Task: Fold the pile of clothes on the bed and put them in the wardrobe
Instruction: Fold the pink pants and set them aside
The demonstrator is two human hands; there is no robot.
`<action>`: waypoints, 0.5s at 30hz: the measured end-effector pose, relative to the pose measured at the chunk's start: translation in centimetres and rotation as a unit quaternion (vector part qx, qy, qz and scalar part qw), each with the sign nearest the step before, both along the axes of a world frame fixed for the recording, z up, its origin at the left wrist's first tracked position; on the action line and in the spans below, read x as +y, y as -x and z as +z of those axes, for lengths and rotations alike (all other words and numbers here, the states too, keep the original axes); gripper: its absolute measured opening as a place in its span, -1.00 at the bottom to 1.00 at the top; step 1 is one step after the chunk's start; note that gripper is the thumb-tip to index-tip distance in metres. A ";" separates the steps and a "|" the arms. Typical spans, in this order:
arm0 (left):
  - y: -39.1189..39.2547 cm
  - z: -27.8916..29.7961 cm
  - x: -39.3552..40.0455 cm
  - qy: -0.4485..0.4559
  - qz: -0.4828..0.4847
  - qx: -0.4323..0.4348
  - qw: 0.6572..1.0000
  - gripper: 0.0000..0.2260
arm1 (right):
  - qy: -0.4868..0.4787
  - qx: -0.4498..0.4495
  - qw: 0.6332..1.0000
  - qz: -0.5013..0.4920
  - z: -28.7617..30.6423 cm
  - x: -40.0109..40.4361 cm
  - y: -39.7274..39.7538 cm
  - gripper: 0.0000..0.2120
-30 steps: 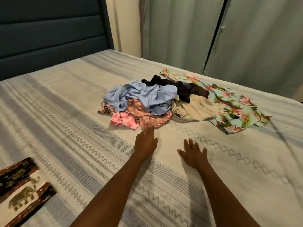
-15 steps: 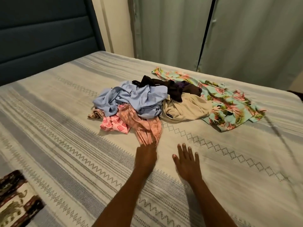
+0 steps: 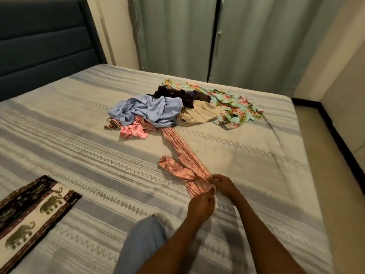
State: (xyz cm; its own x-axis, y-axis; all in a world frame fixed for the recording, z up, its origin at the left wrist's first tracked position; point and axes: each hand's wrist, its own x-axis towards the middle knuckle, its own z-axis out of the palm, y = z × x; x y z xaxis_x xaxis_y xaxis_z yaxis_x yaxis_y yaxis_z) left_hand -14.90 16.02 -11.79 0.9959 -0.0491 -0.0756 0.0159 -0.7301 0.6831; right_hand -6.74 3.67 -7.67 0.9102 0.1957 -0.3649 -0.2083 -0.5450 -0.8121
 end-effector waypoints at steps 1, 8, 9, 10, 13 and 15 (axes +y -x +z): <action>1.7 -0.2 -1.6 0.007 -0.026 0.004 1.000 -0.67 | 0.031 0.017 0.999 0.023 0.3 -0.6 1.2 -0.65; 6.1 1.1 -5.0 0.099 -0.104 -0.018 0.989 -0.67 | 0.072 -0.034 0.996 -0.029 0.6 -7.2 6.6 -0.74; 6.0 1.2 -4.9 0.087 -0.080 -0.048 0.992 -0.70 | 0.065 -0.048 0.996 -0.042 0.8 -8.7 7.4 -0.73; 5.5 1.6 -4.7 0.065 -0.051 -0.082 0.993 -0.72 | 0.064 -0.064 0.995 -0.051 1.0 -9.9 8.0 -0.69; 3.3 3.7 -4.7 -0.015 -0.032 -0.172 0.984 -0.68 | 0.062 -0.110 0.989 -0.083 2.8 -13.6 9.7 -0.68; 1.6 5.0 -5.1 -0.098 -0.100 -0.181 0.973 -0.54 | 0.061 -0.141 0.985 -0.085 3.7 -15.9 10.5 -0.82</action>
